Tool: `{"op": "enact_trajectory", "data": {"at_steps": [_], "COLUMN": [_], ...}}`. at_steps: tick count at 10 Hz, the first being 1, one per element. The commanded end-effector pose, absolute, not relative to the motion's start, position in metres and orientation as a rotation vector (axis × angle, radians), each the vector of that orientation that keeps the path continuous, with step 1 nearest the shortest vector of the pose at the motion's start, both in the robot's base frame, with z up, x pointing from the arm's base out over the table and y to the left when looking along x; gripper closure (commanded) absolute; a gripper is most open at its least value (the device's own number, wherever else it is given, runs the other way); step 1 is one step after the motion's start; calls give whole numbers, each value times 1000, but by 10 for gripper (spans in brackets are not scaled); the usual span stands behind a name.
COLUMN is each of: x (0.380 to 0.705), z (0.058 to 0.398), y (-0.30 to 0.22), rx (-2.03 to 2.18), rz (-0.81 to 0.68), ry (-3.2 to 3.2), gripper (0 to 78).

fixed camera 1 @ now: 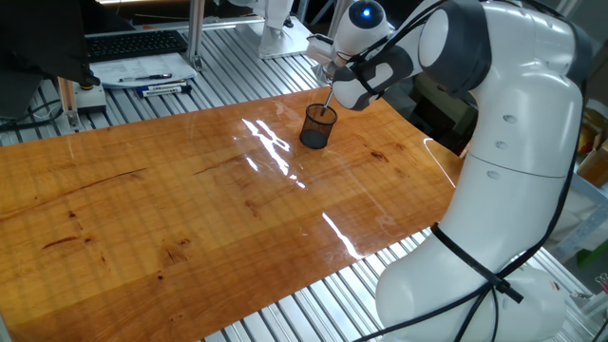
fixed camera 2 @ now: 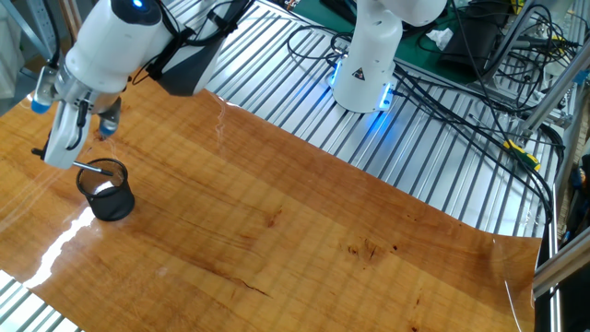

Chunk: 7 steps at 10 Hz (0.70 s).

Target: Put the pen into the pen holder

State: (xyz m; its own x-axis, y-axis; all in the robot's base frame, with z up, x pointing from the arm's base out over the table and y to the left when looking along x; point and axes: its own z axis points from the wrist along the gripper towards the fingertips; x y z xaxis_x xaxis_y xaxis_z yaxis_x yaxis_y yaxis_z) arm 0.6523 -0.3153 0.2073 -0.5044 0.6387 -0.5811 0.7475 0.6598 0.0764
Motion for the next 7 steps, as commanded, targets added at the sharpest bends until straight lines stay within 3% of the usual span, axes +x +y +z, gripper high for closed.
{"op": "enact_trajectory", "data": {"at_steps": [1, 7], "x": [655, 655], "z": [206, 204], "y": [-315, -313], "rx": [1069, 1068], "rz": [-244, -245], "ry": [2292, 2297], "gripper": [763, 763]}}
